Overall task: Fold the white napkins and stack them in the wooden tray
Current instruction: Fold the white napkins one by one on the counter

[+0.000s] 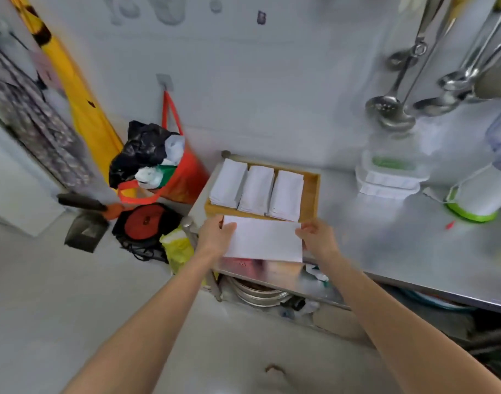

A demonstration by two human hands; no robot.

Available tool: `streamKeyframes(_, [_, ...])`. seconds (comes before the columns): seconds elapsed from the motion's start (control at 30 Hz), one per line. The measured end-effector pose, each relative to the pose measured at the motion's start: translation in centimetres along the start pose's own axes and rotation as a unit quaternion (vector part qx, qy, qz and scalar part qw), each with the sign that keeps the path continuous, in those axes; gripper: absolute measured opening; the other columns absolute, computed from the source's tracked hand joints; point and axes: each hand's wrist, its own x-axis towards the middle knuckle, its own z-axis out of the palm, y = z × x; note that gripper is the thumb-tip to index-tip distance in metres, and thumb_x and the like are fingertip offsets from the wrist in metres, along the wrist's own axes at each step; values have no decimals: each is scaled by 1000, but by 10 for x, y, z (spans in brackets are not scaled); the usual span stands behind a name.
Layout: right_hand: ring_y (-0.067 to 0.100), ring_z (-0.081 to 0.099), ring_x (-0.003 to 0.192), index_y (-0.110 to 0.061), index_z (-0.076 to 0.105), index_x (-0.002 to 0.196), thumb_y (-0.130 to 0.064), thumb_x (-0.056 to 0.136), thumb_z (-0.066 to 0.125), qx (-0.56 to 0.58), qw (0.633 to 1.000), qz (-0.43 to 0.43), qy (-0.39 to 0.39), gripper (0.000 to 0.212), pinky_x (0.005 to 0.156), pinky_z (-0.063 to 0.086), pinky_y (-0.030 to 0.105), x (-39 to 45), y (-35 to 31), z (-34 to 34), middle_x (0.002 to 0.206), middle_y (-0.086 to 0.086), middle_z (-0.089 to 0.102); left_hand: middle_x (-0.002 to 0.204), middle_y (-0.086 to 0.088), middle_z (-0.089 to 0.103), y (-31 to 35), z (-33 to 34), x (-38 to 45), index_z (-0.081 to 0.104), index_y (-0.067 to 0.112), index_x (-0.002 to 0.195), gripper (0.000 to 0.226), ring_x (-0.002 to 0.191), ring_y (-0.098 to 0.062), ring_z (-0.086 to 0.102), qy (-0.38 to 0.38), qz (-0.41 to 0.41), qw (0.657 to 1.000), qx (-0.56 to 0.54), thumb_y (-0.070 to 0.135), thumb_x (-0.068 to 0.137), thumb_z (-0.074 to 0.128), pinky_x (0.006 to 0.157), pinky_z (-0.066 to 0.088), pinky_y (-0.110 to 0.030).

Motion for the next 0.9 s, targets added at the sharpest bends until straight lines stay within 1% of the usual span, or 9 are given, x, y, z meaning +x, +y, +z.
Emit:
streamKeyframes(0.07, [20,50,69,-6,57,94,-5,87,64,16,1000,3,9,9,66,41,31,32,-15,13,83,11,58,92,-10,65,2,-5,34,62,5,93,14,88,-25,59,-16,-8,1000,7,18,93,56,77,45,-34])
streamKeyframes(0.17, [24,53,75,-3,60,98,-6,88,64,27,998,28,49,11,69,44,33,68,-27,23,86,11,59,75,-3,53,9,-3,82,50,11,76,16,78,-25,52,-29,-16,998,44,9,90,58,61,36,-22])
streamKeyframes(0.2, [25,55,75,-3,61,98,-6,88,63,29,997,37,62,11,69,46,34,79,-28,24,86,12,60,82,-6,58,13,1,99,54,8,85,6,84,-28,56,-37,-15,998,38,5,89,58,68,42,-23])
streamKeyframes(0.27, [26,58,73,-5,61,93,-5,87,62,38,993,62,90,6,69,52,37,98,-28,25,85,12,62,100,-9,62,25,11,134,56,4,106,20,97,-29,60,-44,-16,999,13,1,86,59,83,48,-32])
streamKeyframes(0.43, [17,64,57,-12,55,79,-3,87,59,79,972,132,179,13,59,57,35,129,-19,27,77,8,64,103,-4,56,73,56,228,49,14,98,20,93,-18,52,-121,85,988,48,-1,86,52,73,36,-23])
streamKeyframes(0.5, [14,63,48,-14,54,74,0,85,58,118,954,162,222,19,54,57,36,132,-18,28,68,5,62,105,-4,61,95,78,255,60,15,95,22,96,-20,56,-168,146,970,96,-1,86,47,73,36,-21])
streamKeyframes(0.6, [20,63,47,-10,53,74,3,82,58,160,930,206,258,16,61,58,43,131,-15,34,51,5,63,105,-6,66,121,106,277,70,15,93,33,101,-24,60,-233,221,935,150,-3,88,43,79,43,-24])
streamKeyframes(0.77, [19,64,50,-7,54,70,6,81,62,207,903,250,282,19,56,58,30,130,-11,56,56,9,61,125,-8,61,133,138,292,69,10,110,43,117,-25,54,-333,297,877,175,-9,87,38,95,41,-26])
streamKeyframes(0.9, [20,64,54,-6,57,70,4,80,62,190,886,305,292,15,70,58,39,138,-2,77,56,8,63,130,-8,58,109,154,305,65,9,117,41,122,-25,51,-378,307,848,209,-8,88,42,104,41,-33])
